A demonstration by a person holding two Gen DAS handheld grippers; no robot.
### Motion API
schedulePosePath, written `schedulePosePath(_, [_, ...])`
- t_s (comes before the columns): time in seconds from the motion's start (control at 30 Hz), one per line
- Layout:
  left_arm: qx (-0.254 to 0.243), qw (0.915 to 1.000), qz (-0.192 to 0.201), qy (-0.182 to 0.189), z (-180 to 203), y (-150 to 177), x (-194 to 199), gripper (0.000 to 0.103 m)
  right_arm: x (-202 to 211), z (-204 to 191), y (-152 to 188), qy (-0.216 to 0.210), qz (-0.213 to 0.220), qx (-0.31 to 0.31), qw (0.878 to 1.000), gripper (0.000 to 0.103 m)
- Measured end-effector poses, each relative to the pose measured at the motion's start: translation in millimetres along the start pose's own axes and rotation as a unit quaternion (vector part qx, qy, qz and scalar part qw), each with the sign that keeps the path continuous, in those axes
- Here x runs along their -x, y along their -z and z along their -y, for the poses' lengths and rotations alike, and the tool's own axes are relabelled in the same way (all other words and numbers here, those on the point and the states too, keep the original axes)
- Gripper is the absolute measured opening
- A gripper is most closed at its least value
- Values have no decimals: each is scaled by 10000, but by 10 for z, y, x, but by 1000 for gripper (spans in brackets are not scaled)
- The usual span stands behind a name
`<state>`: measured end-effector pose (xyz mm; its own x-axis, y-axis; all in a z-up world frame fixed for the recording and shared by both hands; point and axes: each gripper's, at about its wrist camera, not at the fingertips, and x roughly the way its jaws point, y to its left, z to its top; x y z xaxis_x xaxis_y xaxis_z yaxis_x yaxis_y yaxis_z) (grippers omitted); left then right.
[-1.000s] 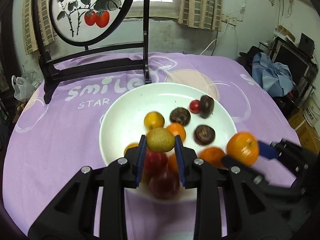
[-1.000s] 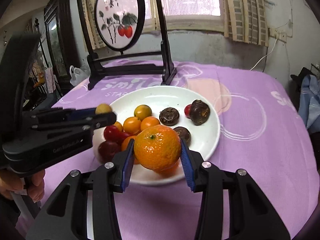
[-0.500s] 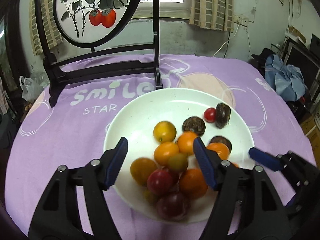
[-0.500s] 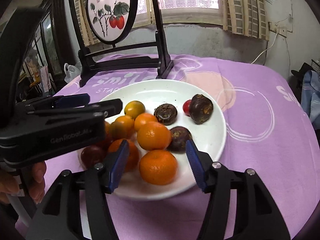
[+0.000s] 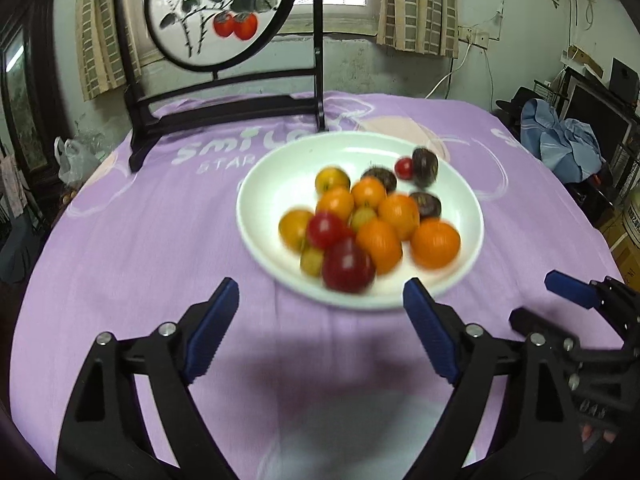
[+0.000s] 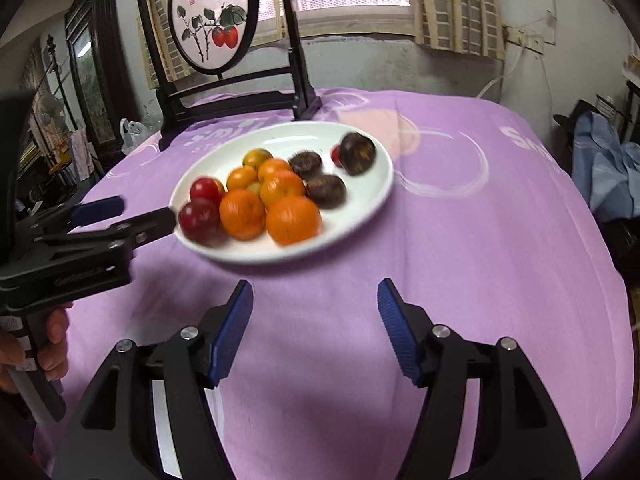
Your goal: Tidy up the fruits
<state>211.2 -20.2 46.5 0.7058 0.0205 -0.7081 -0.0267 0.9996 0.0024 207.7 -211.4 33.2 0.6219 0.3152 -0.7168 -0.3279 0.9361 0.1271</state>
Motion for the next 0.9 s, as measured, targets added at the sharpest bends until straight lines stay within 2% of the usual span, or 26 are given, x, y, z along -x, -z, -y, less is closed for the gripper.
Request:
schedulePosePath(0.17, [114,9999,-1,-54,-65,327,220,92,132,13,270,118,-103,-136,9998,65])
schedulePosePath(0.23, [155,9999,8,-60,-89,451,310,94,175,-5,339,177,-91,-123,9997,77])
schedulePosePath(0.27, [159,9999,3,-67,-94,486,333,94,206,-18,377,219,-41,-100,9997,88])
schedulePosePath(0.3, [165,9998,-11,-99,-101,540,366,94,228,-30,401,245,-2,-79,9997,93])
schedulePosePath(0.57, [305,9994,-64,-133,-172,767,500,95,307,-93,507,244,8,-34,9997,93])
schedulePosePath(0.9, [269,9995,-134,-127,-199,845,456,97,262,-27,599,72,-103,-202,9997,94])
